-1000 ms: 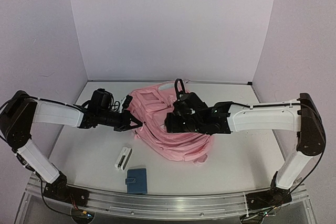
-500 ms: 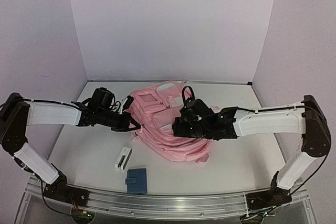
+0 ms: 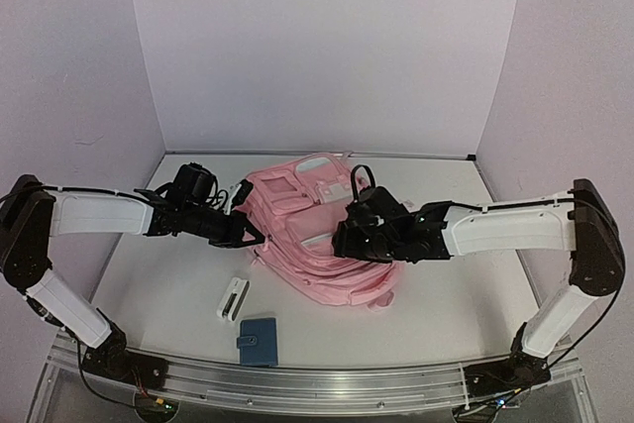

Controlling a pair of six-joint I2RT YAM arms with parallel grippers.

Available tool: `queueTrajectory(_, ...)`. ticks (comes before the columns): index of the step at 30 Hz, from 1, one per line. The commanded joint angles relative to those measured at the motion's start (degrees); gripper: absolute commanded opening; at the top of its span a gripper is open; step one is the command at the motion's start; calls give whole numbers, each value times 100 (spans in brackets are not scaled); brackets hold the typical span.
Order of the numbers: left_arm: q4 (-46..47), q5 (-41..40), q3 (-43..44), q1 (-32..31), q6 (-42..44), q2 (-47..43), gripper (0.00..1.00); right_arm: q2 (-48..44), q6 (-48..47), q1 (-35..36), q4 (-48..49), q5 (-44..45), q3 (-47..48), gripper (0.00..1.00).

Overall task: Pack the student bag
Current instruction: Zip the student bag at the center of the board.

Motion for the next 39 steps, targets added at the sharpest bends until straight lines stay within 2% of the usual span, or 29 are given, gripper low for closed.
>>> queueTrajectory(1,-413,-113,195,-17,193,-200,0,39,233,-13,76,-88,-76,69)
queueTrajectory(6,-418,-117,200,-12,193,-155,0,-210,411,-22,63,157,-322,69)
queueTrajectory(15,-483,-10,243,-21,261,-214,0,94,308,-24,106,138,-83,67)
queueTrajectory(24,-876,35,343,-377,491,-322,0,314,124,-20,728,-45,81,52)
queueTrajectory(33,-1802,-989,836,-1229,815,-136,0,589,131,-26,1071,-112,293,45)
queueTrajectory(37,-1811,-1218,946,-1506,736,-87,0,689,196,-25,1181,-107,320,42)
queueTrajectory(39,-1652,-1107,958,-1585,621,-67,0,703,239,-23,1196,-99,310,36)
